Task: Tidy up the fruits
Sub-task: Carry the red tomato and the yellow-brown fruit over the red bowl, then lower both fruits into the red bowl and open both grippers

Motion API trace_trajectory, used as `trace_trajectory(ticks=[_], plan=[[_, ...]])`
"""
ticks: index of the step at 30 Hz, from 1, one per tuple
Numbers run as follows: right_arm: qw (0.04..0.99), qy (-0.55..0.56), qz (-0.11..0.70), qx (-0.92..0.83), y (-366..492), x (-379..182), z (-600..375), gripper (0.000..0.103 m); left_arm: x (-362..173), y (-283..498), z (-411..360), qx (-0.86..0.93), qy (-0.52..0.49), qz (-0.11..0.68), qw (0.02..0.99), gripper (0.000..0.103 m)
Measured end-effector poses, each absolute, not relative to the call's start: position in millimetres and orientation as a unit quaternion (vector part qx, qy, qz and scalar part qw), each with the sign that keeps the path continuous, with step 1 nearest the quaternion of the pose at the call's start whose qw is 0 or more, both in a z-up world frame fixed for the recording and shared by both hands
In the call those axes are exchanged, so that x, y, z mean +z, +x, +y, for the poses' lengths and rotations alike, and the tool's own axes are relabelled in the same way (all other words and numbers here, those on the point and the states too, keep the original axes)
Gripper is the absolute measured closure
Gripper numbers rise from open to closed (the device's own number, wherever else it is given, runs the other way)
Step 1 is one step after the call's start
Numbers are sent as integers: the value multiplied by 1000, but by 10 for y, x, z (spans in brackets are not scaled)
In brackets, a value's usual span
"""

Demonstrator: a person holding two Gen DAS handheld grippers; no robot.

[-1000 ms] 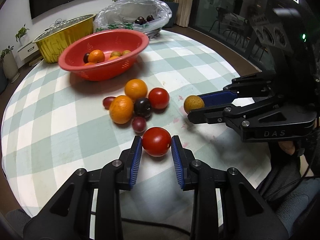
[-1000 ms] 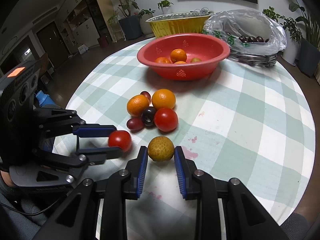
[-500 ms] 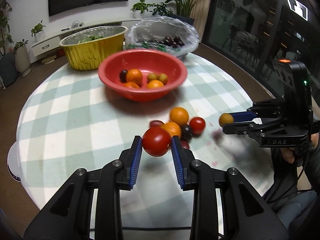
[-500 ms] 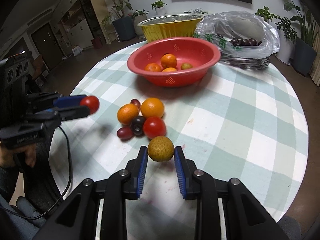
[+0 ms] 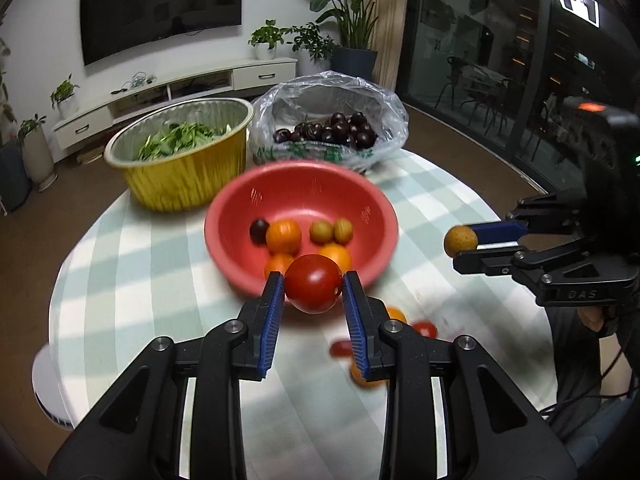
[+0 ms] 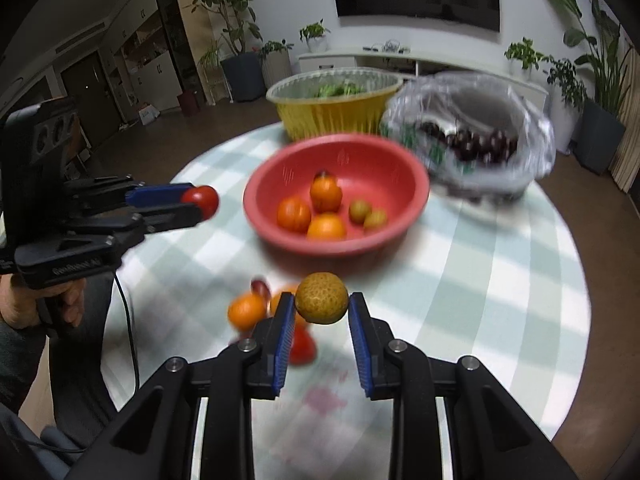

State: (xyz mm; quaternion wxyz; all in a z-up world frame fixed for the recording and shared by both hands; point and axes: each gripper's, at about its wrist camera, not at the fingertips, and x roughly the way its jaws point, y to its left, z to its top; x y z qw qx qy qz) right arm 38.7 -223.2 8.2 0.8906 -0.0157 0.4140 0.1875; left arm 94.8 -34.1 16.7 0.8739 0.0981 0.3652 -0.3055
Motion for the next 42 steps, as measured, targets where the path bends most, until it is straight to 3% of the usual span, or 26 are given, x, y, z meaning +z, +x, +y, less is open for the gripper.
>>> trace_trajectory(ticks=[6, 17, 42], plan=[[898, -29, 403, 173, 799, 297, -2166, 73, 98, 1445, -548, -309, 108, 384, 863, 75], [880, -34, 450, 145, 1438, -31, -2071, 73, -324, 1858, -859, -312, 126, 418, 844, 75], [859, -54, 490, 138, 1696, -363, -1953, 73, -596, 1955, -977, -301, 151, 427, 839, 74]])
